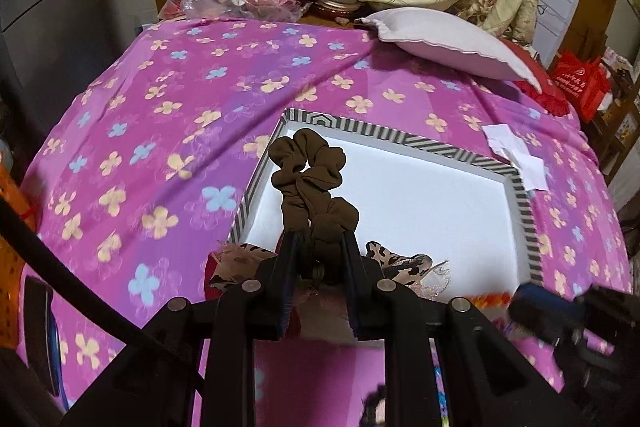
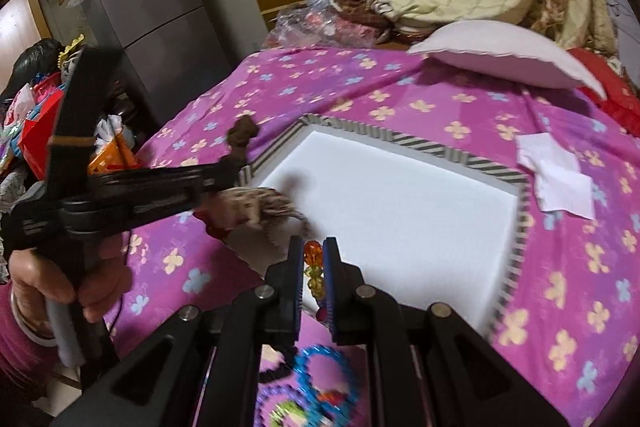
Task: Organize jewelry
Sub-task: 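Grasp the brown scrunchie with the left gripper while the right grasps the rainbow bead bracelet, then lower the scrunchie and rainbow bracelet into the tray and open both grippers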
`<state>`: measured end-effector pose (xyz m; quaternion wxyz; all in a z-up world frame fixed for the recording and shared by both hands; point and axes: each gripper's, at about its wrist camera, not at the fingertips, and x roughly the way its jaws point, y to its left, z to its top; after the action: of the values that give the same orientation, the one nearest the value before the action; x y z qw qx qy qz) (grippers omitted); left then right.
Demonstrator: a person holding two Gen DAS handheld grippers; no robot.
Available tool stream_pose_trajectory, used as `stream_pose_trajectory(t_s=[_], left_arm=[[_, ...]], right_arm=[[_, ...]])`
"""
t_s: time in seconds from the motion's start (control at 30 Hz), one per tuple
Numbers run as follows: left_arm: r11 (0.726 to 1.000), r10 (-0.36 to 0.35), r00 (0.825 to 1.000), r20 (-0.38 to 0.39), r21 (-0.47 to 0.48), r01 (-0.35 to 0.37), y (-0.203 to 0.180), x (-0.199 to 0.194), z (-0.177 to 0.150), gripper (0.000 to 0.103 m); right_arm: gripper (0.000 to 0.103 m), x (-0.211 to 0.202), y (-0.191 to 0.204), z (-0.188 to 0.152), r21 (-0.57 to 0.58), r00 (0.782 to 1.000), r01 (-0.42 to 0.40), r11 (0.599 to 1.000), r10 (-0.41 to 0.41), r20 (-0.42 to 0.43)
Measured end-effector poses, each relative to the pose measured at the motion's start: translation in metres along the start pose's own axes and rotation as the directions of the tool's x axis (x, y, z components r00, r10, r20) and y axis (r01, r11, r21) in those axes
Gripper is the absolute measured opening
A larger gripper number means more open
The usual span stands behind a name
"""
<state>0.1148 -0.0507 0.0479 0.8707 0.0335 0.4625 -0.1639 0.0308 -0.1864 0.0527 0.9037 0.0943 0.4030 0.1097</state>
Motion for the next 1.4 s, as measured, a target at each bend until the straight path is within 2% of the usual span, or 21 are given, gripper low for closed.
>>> stream_pose_trajectory(t_s=[0.17,0.3,0.43,0.67,0.77,0.83,0.93,1.07,1.13,1.3,1.4], left_arm=[[1.0,0.022,1.0,-0.021,-0.009,-0.022,0.003,0.022,0.01,0.042],[0.999,0.034,0.999,-0.041,-0.011,-0.034,0.003,0.038,0.015,0.042],[0.999,0.046,0.997,-0.054,-0.004,-0.046,0.002,0.051,0.018,0.042],[0.998,0.068,0.995,-0.076,-0.001,-0.069,-0.001,0.069,0.021,0.042],[0.997,0.075,0.994,-0.08,0.0,-0.075,-0.002,0.074,0.021,0.042],[0.997,0.082,0.994,-0.074,0.004,-0.082,-0.003,0.074,0.02,0.043],[0.997,0.081,0.994,-0.068,-0.011,-0.082,-0.002,0.072,0.018,0.044],[0.997,0.063,0.996,-0.062,-0.028,-0.065,-0.001,0.067,0.015,0.05],[0.997,0.072,0.996,-0.05,-0.018,-0.073,-0.003,0.061,0.013,0.05],[0.997,0.069,0.998,-0.015,-0.016,-0.069,-0.003,0.041,0.008,0.052],[0.997,0.071,0.997,0.008,-0.012,-0.071,-0.002,0.027,0.002,0.052]], right_arm=[[0.009,0.033,-0.01,0.006,0.03,0.999,-0.004,1.0,0.005,-0.045],[0.01,0.056,-0.03,0.002,0.071,0.993,0.056,0.996,-0.048,-0.109],[0.01,0.062,-0.045,-0.003,0.108,0.991,0.072,0.992,-0.059,-0.121],[0.011,0.073,-0.038,-0.011,0.079,0.986,0.063,0.995,-0.05,-0.162],[0.019,0.064,-0.039,-0.01,0.092,0.989,0.068,0.993,-0.055,-0.137],[0.032,0.058,-0.039,-0.008,0.09,0.99,0.079,0.993,-0.068,-0.12],[0.039,0.046,-0.039,-0.005,0.075,0.992,0.096,0.993,-0.089,-0.089],[0.047,0.032,-0.039,-0.003,0.078,0.992,0.122,0.989,-0.119,-0.044],[0.068,0.027,-0.039,-0.002,0.083,0.989,0.147,0.986,-0.146,-0.02],[0.071,0.017,-0.041,-0.003,0.098,0.989,0.146,0.985,-0.146,0.0],[0.071,0.004,-0.035,-0.005,0.097,0.986,0.157,0.983,-0.162,0.047]])
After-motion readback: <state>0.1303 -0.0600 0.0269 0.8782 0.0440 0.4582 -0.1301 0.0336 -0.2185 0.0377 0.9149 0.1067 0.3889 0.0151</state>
